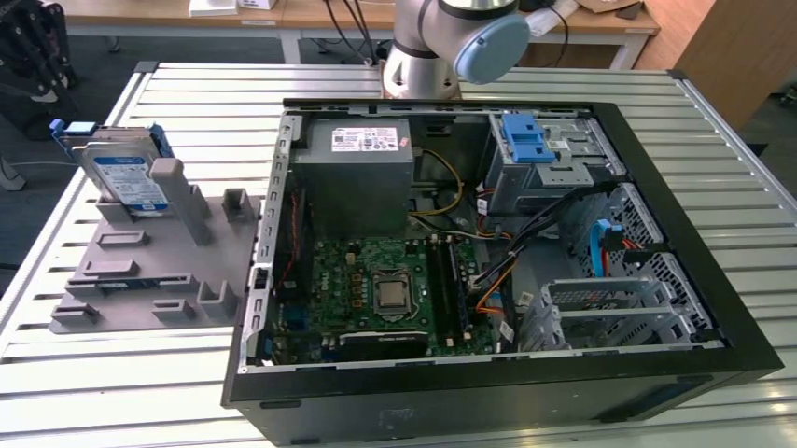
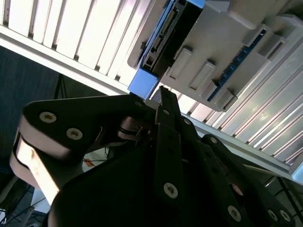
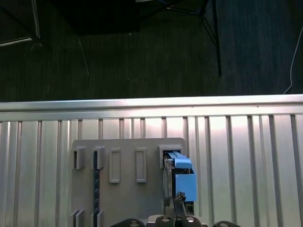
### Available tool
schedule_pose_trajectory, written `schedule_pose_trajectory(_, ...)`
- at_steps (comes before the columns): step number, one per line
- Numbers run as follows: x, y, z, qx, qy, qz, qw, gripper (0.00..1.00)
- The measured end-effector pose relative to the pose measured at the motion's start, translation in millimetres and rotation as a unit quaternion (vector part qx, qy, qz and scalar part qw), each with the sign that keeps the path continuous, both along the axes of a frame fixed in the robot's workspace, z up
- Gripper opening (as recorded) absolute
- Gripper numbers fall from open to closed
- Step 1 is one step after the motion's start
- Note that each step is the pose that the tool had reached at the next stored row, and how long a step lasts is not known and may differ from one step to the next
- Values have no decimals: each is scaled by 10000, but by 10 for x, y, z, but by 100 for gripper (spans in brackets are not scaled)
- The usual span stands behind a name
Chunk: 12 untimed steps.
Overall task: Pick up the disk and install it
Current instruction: 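Pick up the disk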
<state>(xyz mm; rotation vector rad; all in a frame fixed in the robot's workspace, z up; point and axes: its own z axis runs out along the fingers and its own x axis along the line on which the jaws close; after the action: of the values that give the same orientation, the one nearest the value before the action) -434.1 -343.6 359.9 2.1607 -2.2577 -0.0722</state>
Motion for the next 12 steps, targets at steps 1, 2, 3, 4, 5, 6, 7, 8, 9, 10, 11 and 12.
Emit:
schedule_pose_trajectory(1, -8, 10, -5, 0, 0, 0, 10000, 11)
schedule_pose_trajectory(2, -20, 20, -11, 0, -1, 0, 10000, 11)
schedule_pose_trajectory(3, -32, 26, -18, 0, -1, 0, 10000, 11)
schedule_pose_trajectory(4, -40, 32, -26, 0, -2, 0, 10000, 11)
schedule_pose_trajectory(5, -44, 36, -32, 0, -3, 0, 10000, 11)
schedule_pose_trajectory(6, -48, 37, -35, 0, -3, 0, 10000, 11)
schedule_pose_trajectory(7, -48, 37, -36, 0, -2, 1, 10000, 17)
schedule_pose_trajectory(8, -48, 37, -37, -1, -3, 1, 10000, 17)
schedule_pose_trajectory(9, -49, 37, -37, 0, -3, 1, 10000, 23)
schedule_pose_trajectory(10, -49, 38, -38, 0, -4, 0, 10000, 29)
schedule_pose_trajectory(11, -49, 38, -38, 0, -4, 0, 10000, 29)
schedule_pose_trajectory(12, -49, 38, -38, 0, -4, 0, 10000, 35)
